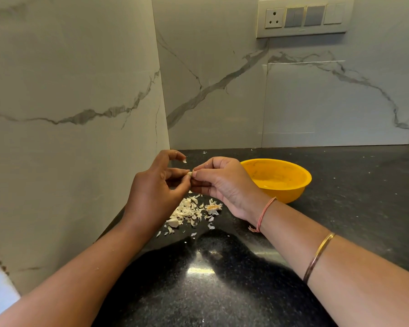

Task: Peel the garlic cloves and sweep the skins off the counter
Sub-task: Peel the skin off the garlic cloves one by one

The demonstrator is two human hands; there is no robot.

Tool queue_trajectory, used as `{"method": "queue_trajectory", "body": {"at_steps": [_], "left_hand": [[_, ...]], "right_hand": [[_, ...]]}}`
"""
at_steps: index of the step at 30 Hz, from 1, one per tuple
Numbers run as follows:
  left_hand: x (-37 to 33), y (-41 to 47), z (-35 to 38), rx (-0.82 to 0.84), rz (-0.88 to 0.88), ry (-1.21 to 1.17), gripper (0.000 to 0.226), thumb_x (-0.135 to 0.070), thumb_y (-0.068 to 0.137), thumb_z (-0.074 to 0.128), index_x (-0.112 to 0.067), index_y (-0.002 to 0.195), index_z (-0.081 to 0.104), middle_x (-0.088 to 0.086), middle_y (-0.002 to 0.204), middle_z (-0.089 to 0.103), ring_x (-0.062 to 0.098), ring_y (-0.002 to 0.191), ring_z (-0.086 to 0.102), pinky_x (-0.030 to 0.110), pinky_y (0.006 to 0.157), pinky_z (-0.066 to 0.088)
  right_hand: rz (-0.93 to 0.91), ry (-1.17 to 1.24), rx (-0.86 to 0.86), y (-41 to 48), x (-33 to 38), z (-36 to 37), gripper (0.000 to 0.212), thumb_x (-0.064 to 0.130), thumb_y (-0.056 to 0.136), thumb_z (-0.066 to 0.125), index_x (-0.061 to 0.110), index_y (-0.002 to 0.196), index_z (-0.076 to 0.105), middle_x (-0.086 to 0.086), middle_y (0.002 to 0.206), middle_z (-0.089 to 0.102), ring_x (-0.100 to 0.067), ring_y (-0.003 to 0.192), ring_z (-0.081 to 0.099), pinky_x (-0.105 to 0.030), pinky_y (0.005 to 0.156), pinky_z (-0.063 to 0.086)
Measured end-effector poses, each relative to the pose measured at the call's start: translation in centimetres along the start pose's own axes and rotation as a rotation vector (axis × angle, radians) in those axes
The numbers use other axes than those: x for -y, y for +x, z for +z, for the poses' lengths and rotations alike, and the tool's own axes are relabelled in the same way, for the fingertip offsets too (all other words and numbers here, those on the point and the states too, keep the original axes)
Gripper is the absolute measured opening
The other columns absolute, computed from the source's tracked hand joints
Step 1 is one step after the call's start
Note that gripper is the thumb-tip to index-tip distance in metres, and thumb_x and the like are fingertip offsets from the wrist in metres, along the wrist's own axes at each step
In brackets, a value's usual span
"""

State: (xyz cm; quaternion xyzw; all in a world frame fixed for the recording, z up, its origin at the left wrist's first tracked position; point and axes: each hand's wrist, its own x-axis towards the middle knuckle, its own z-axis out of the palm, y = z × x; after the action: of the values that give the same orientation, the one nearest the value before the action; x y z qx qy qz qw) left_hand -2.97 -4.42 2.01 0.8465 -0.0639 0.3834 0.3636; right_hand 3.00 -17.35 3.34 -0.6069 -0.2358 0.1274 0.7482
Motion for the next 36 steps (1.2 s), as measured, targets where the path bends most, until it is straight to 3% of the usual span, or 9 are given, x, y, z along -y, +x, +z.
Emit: {"method": "queue_trajectory", "body": {"at_steps": [5,16,23,25,27,30,33,36], "left_hand": [[0.1,0.0,0.0,-0.005,-0.02,-0.01,0.033,-0.015,0.082,0.07,-0.03,0.105,0.051,-0.014,0.084,0.071,-0.006,0.073,0.065,0.008,0.059,0.049],[0.3,0.3,-0.2,-0.02,-0.057,0.02,0.032,-0.014,0.083,0.069,-0.03,0.103,0.051,-0.018,0.075,0.068,-0.005,0.069,0.065,0.013,0.056,0.051],[0.5,0.8,0.0,-0.073,-0.205,-0.077,0.027,-0.01,0.083,0.064,-0.033,0.093,0.053,-0.008,0.069,0.068,0.001,0.056,0.058,0.01,0.047,0.041],[0.8,1.0,-0.1,-0.076,-0.239,-0.082,0.021,-0.01,0.085,0.061,-0.031,0.085,0.059,-0.004,0.072,0.068,0.012,0.065,0.062,0.014,0.052,0.045],[1.2,1.2,-0.1,-0.068,-0.293,-0.097,0.019,-0.013,0.088,0.057,-0.026,0.078,0.065,0.004,0.076,0.067,0.024,0.074,0.064,0.027,0.061,0.053],[1.4,1.2,0.0,-0.038,-0.356,-0.12,0.032,-0.031,0.09,0.054,-0.023,0.064,0.07,0.01,0.074,0.068,0.027,0.073,0.064,0.045,0.075,0.055],[1.3,1.2,0.1,-0.042,-0.337,-0.099,0.039,-0.036,0.091,0.057,-0.019,0.057,0.068,0.007,0.069,0.068,0.021,0.07,0.062,0.038,0.075,0.051],[1.1,1.3,0.0,-0.008,-0.337,-0.135,0.015,-0.021,0.088,0.063,-0.027,0.074,0.065,0.0,0.08,0.067,0.017,0.074,0.063,0.032,0.072,0.051]], "right_hand": [[-0.015,-0.019,0.01,0.0,0.0,-0.1,0.014,-0.009,0.082,0.061,0.004,0.077,0.059,-0.011,0.075,0.065,-0.02,0.07,0.066,-0.038,0.078,0.058],[-0.02,-0.057,0.027,-0.2,-0.2,0.1,0.013,-0.008,0.081,0.063,0.004,0.076,0.06,-0.015,0.083,0.065,-0.021,0.075,0.067,-0.035,0.075,0.059],[-0.016,-0.068,0.046,-0.1,-0.1,0.1,0.011,-0.008,0.084,0.06,0.003,0.084,0.059,-0.012,0.079,0.065,-0.015,0.067,0.065,-0.028,0.069,0.058],[-0.015,-0.031,0.045,0.0,0.0,-0.1,0.012,-0.008,0.084,0.059,0.003,0.086,0.058,-0.013,0.078,0.065,-0.016,0.065,0.064,-0.029,0.069,0.058],[-0.013,-0.002,0.047,0.1,0.0,-0.2,0.013,-0.009,0.085,0.058,0.003,0.089,0.058,-0.013,0.078,0.064,-0.015,0.064,0.063,-0.029,0.068,0.057],[-0.009,-0.008,0.049,0.1,0.0,-0.2,0.012,-0.008,0.085,0.058,0.003,0.09,0.06,-0.012,0.079,0.064,-0.016,0.066,0.063,-0.029,0.07,0.057],[-0.017,-0.017,0.049,0.0,0.0,-0.2,0.009,-0.007,0.085,0.06,0.001,0.089,0.061,-0.012,0.079,0.063,-0.016,0.067,0.062,-0.029,0.071,0.057],[-0.047,-0.064,0.027,0.0,0.0,-0.3,0.011,-0.007,0.083,0.061,0.003,0.086,0.061,-0.01,0.078,0.064,-0.015,0.068,0.062,-0.029,0.07,0.057]]}}
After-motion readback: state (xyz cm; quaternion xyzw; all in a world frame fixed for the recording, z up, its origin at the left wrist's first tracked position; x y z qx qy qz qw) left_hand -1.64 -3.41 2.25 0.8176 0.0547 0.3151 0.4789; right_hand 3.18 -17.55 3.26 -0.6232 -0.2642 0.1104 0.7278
